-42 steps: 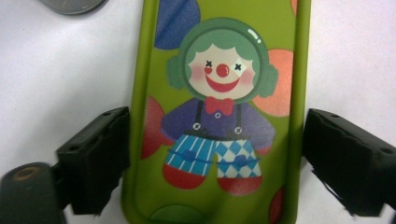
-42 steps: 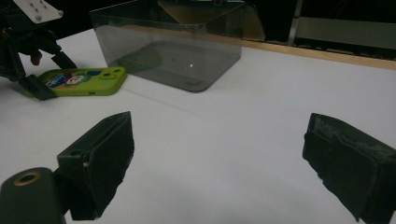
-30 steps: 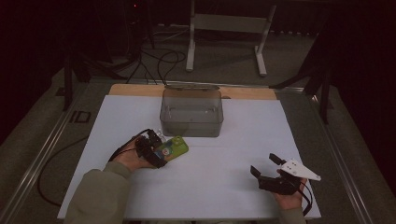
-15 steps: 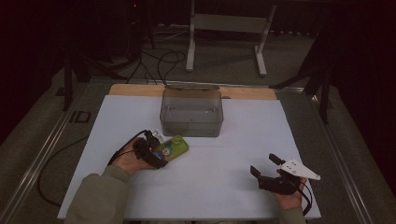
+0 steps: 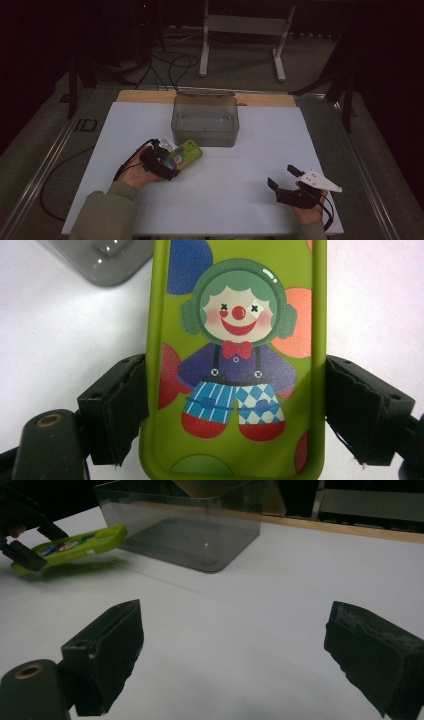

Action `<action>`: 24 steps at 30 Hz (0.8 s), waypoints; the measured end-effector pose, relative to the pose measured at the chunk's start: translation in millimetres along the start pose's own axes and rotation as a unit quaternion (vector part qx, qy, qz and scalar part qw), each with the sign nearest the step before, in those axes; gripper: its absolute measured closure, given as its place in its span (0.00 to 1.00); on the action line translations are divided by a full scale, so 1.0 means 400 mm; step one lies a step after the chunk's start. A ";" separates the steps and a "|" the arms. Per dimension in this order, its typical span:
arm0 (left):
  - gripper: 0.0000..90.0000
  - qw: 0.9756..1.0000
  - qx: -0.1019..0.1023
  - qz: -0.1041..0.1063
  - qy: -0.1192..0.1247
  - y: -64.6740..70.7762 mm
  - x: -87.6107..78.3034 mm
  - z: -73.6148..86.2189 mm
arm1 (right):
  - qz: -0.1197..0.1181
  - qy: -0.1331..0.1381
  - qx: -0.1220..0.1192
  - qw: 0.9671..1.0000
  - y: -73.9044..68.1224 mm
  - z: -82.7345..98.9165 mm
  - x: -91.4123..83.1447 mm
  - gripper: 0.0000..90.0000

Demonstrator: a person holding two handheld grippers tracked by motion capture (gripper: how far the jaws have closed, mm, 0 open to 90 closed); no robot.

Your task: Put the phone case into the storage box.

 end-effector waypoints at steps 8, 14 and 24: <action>0.19 0.999 -0.008 -0.009 0.031 0.007 -0.019 -0.012 | 0.000 -0.004 0.001 1.000 -0.002 0.003 0.003 0.10; 0.19 0.998 -0.014 -0.019 0.060 0.012 -0.043 -0.024 | -0.001 -0.003 0.000 1.000 -0.002 0.003 0.004 0.10; 0.19 0.994 -0.021 -0.037 0.103 0.017 -0.082 -0.039 | -0.003 -0.005 -0.001 1.000 -0.004 0.004 0.009 0.10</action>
Point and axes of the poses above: each handheld gripper's, and its own axes: x roughly forward along the jaws, z roughly out of its underside, y roughly to its right, the point moved 10 cm from there along x, roughly forward along the jaws, and after that the axes turned 3 degrees about -z, right-handed, at the moved point
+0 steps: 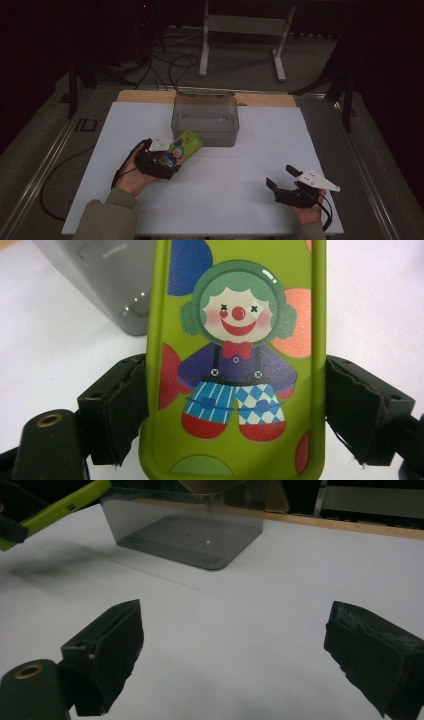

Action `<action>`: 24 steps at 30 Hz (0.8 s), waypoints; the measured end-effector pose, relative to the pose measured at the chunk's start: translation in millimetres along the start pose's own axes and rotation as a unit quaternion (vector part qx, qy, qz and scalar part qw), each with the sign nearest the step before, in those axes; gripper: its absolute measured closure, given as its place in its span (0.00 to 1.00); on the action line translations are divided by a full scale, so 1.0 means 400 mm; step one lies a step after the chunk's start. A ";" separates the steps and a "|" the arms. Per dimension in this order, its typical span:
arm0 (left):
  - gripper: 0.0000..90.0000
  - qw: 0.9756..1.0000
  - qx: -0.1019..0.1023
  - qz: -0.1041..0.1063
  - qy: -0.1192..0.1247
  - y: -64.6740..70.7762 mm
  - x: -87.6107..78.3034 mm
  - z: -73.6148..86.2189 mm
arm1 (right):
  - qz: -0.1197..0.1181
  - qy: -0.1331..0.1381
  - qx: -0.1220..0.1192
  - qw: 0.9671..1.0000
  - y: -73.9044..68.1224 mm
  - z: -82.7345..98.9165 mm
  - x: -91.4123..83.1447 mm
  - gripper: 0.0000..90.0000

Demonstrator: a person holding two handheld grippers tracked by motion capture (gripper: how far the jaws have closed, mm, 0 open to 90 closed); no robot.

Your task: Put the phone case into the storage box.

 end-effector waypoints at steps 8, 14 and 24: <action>0.19 0.999 -0.011 -0.013 0.031 -0.001 -0.013 -0.015 | -0.002 0.002 0.004 1.000 -0.003 -0.004 0.005 0.10; 0.19 0.997 -0.028 -0.030 0.063 -0.006 -0.028 -0.029 | -0.005 0.008 0.010 1.000 0.000 -0.011 0.005 0.10; 0.19 0.992 -0.049 -0.053 0.104 -0.008 -0.037 -0.047 | -0.018 0.000 0.010 1.000 -0.012 -0.036 0.017 0.10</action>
Point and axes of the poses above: each handheld gripper's, and its own axes: x roughly forward along the jaws, z roughly out of its underside, y roughly to its right, the point moved 10 cm from there along x, roughly forward along the jaws, and after that the axes turned 3 degrees about -z, right-handed, at the moved point
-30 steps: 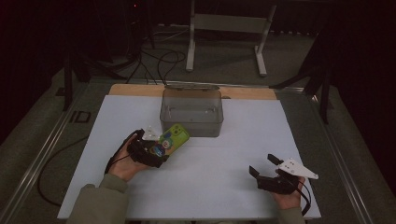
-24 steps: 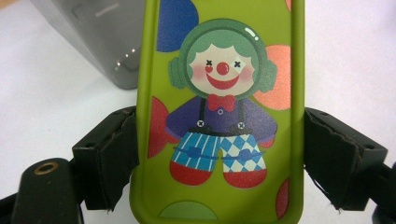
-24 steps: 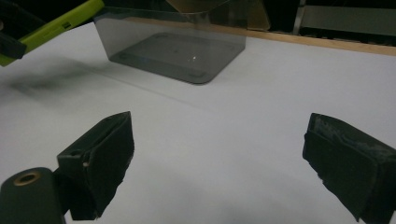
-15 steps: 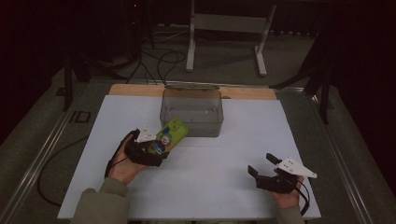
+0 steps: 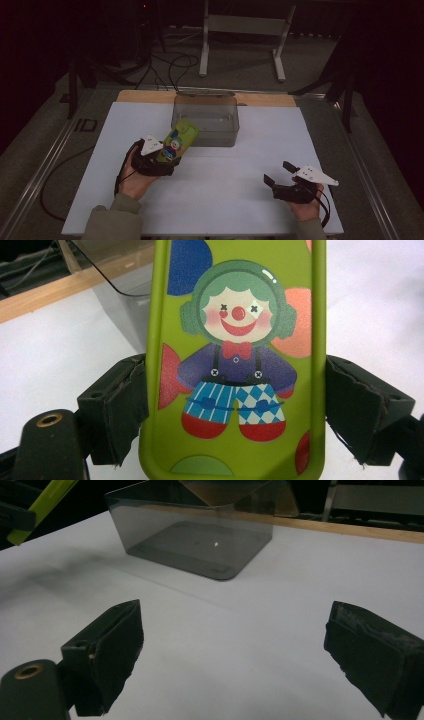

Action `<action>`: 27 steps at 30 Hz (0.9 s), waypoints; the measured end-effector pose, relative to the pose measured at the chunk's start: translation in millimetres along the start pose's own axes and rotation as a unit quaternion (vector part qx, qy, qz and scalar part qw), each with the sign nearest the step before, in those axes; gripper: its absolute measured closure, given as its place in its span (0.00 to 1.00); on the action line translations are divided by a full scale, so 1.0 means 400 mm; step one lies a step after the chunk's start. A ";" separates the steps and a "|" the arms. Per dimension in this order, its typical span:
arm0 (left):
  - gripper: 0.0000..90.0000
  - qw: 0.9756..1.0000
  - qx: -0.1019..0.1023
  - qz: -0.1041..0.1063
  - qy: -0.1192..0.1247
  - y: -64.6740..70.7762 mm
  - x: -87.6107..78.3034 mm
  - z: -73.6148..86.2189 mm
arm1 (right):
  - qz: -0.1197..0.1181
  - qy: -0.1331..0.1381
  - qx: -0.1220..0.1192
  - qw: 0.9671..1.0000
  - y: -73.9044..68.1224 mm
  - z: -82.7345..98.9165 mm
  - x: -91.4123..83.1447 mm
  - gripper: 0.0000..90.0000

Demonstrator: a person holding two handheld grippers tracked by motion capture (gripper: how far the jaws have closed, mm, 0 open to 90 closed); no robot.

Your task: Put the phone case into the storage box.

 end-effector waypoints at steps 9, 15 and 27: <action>0.19 0.999 -0.008 -0.018 0.028 0.005 -0.003 -0.022 | -0.005 -0.004 -0.006 1.000 -0.015 -0.031 0.018 0.10; 0.19 0.998 -0.017 -0.032 0.053 0.007 -0.009 -0.039 | -0.012 -0.001 -0.010 1.000 -0.028 -0.049 0.032 0.10; 0.19 0.995 -0.023 -0.049 0.085 0.020 -0.009 -0.060 | -0.030 0.003 -0.019 0.999 -0.075 -0.092 0.068 0.10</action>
Point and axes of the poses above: each handheld gripper's, and its own axes: x roughly forward along the jaws, z roughly out of its underside, y roughly to its right, the point moved 10 cm from there along x, roughly forward along the jaws, and after that the axes turned 3 degrees about -z, right-handed, at the moved point
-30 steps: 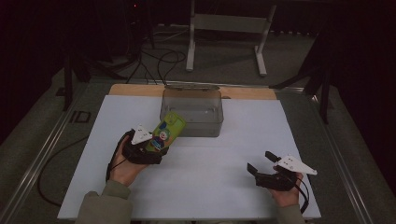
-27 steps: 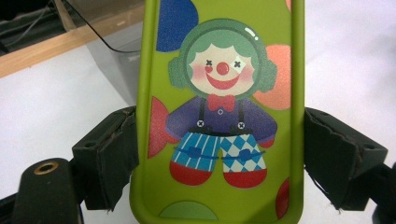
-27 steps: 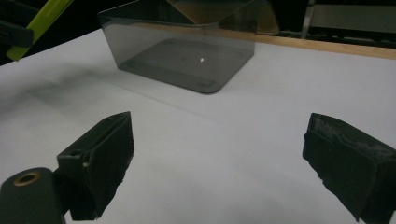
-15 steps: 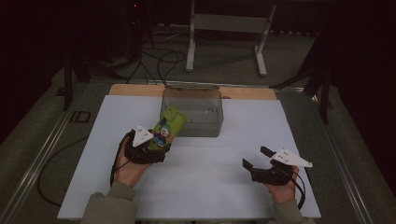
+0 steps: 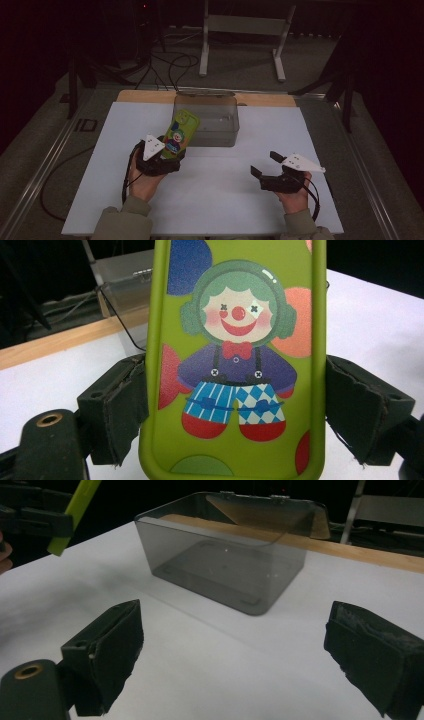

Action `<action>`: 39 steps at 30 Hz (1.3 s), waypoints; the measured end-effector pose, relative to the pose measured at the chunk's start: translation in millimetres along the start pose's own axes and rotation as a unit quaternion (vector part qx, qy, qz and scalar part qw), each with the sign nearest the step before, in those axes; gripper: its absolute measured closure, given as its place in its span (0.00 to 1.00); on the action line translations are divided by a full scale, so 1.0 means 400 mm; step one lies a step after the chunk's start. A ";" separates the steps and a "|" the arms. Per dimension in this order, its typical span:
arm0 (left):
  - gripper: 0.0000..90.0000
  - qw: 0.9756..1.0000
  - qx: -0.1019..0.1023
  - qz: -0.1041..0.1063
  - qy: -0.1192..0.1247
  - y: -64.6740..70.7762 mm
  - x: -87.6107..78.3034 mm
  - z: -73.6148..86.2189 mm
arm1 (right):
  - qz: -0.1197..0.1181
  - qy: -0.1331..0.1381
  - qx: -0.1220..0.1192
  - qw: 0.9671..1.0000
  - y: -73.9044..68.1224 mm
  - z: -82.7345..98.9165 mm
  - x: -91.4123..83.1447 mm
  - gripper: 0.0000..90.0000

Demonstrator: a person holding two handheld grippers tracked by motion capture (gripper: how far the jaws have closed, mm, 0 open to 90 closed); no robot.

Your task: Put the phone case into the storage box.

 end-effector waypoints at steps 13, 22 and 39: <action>0.19 1.000 0.003 -0.007 0.024 0.016 -0.004 -0.018 | -0.047 0.005 0.010 0.999 -0.062 -0.050 0.059 0.10; 0.19 1.000 0.001 -0.003 0.030 0.031 -0.001 -0.023 | -0.068 0.007 0.005 0.998 -0.116 -0.086 0.105 0.10; 0.19 0.999 -0.011 0.007 0.035 0.055 0.002 -0.026 | -0.097 0.014 0.005 0.995 -0.176 -0.142 0.166 0.10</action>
Point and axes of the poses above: each handheld gripper's, and its own axes: x roughly forward along the jaws, z roughly out of its underside, y roughly to its right, the point moved 10 cm from there along x, roughly forward along the jaws, and after that the axes turned 3 degrees about -z, right-handed, at the moved point
